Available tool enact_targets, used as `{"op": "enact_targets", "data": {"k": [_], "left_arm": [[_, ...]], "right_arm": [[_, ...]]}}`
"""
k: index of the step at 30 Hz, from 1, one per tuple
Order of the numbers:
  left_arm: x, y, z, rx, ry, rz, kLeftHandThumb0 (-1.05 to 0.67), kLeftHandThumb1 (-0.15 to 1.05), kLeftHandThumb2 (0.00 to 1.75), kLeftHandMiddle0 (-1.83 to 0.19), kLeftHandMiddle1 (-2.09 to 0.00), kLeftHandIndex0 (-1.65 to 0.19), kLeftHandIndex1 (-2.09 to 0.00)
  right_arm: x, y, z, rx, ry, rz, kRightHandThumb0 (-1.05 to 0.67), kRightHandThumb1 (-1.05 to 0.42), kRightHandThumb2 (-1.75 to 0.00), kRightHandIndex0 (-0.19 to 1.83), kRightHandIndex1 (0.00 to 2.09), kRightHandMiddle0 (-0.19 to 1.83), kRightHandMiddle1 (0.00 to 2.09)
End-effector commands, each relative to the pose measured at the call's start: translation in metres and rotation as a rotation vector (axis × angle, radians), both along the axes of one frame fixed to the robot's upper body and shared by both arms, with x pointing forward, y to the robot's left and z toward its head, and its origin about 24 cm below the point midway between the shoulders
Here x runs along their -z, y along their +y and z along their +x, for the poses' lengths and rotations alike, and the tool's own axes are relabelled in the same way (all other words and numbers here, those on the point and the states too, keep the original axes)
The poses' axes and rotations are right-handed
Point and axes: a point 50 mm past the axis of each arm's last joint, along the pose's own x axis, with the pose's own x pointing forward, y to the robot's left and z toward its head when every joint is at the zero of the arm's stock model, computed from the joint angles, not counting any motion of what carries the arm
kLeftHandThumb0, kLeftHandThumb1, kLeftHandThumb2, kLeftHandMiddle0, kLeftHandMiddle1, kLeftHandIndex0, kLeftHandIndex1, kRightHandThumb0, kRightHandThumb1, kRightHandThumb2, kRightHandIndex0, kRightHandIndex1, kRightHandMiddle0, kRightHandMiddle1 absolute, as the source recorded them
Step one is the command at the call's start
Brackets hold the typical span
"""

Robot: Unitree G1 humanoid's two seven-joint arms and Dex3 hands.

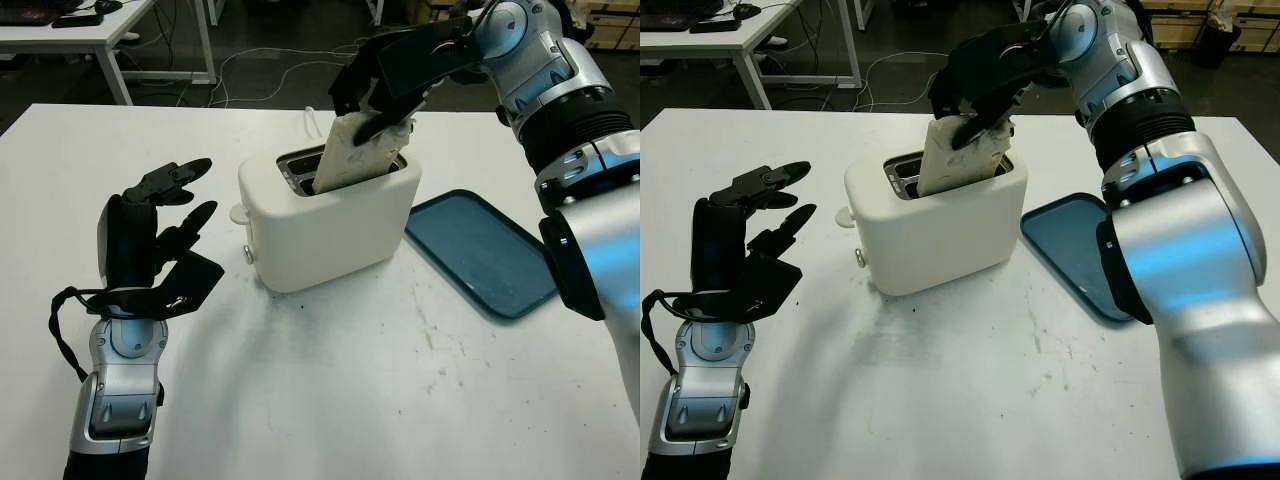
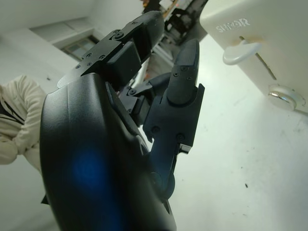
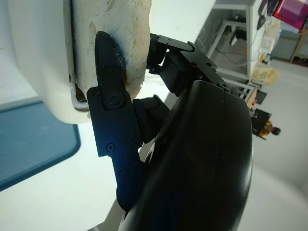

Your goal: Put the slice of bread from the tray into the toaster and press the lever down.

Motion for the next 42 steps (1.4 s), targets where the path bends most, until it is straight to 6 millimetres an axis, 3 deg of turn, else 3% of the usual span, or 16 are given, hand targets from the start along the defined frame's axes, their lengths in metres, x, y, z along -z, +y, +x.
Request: {"op": "enact_targets", "data": {"k": [1, 18, 27, 28, 29, 31, 35, 38, 42], "left_arm": [[0.001, 0.0, -0.002, -0.01, 0.0, 0.013, -0.29, 0.92, 0.03, -0.61, -0.91, -0.87, -0.08], [0.003, 0.0, -0.002, -0.008, 0.0, 0.003, -0.28, 0.92, 0.03, -0.61, -0.91, -0.87, -0.07], [0.003, 0.0, -0.003, -0.01, -0.002, 0.005, -0.29, 0.92, 0.03, -0.61, -0.91, -0.87, -0.07], [0.003, 0.0, -0.003, -0.01, 0.002, 0.004, -0.29, 0.92, 0.03, -0.61, -0.91, -0.87, -0.07], [0.003, 0.0, -0.003, -0.009, 0.004, 0.004, -0.3, 0.92, 0.04, -0.61, -0.9, -0.87, -0.07], [0.003, 0.0, -0.003, -0.005, 0.0, 0.004, -0.29, 0.92, 0.04, -0.61, -0.9, -0.87, -0.07], [0.003, 0.0, -0.002, -0.007, -0.003, 0.009, -0.29, 0.92, 0.03, -0.62, -0.91, -0.88, -0.07], [0.003, 0.0, -0.002, -0.009, -0.002, 0.005, -0.29, 0.92, 0.03, -0.62, -0.91, -0.88, -0.07], [0.003, 0.0, -0.002, -0.007, -0.004, 0.005, -0.28, 0.92, 0.03, -0.63, -0.91, -0.88, -0.07]], "right_arm": [[0.006, 0.002, 0.001, -0.001, -0.009, -0.011, -0.43, -0.92, -0.21, 0.82, 1.75, 0.69, 1.63], [0.024, 0.022, 0.003, -0.003, -0.027, -0.05, -0.44, -0.92, -0.23, 0.78, 1.71, 0.75, 1.6], [0.032, 0.022, 0.004, 0.007, -0.015, -0.09, -0.46, -0.92, -0.24, 0.75, 1.72, 0.71, 1.6], [0.032, 0.021, 0.004, 0.01, -0.011, -0.101, -0.47, -0.92, -0.24, 0.76, 1.68, 0.7, 1.54], [0.032, 0.021, 0.004, 0.01, -0.008, -0.109, -0.52, -0.92, -0.23, 0.77, 1.54, 0.74, 1.3], [0.031, 0.019, 0.003, 0.003, -0.006, -0.149, -0.59, -0.92, -0.21, 0.76, 1.4, 0.77, 1.07], [0.029, 0.016, 0.003, -0.001, -0.021, -0.201, -0.77, -0.92, -0.09, 0.52, 0.86, 0.71, 0.44], [0.027, 0.014, 0.004, 0.007, -0.032, -0.209, -0.77, -0.92, -0.03, 0.41, 0.66, 0.67, 0.23], [0.023, 0.012, 0.004, 0.016, -0.052, -0.214, -0.77, -0.92, -0.03, 0.33, 0.5, 0.64, 0.09]]}}
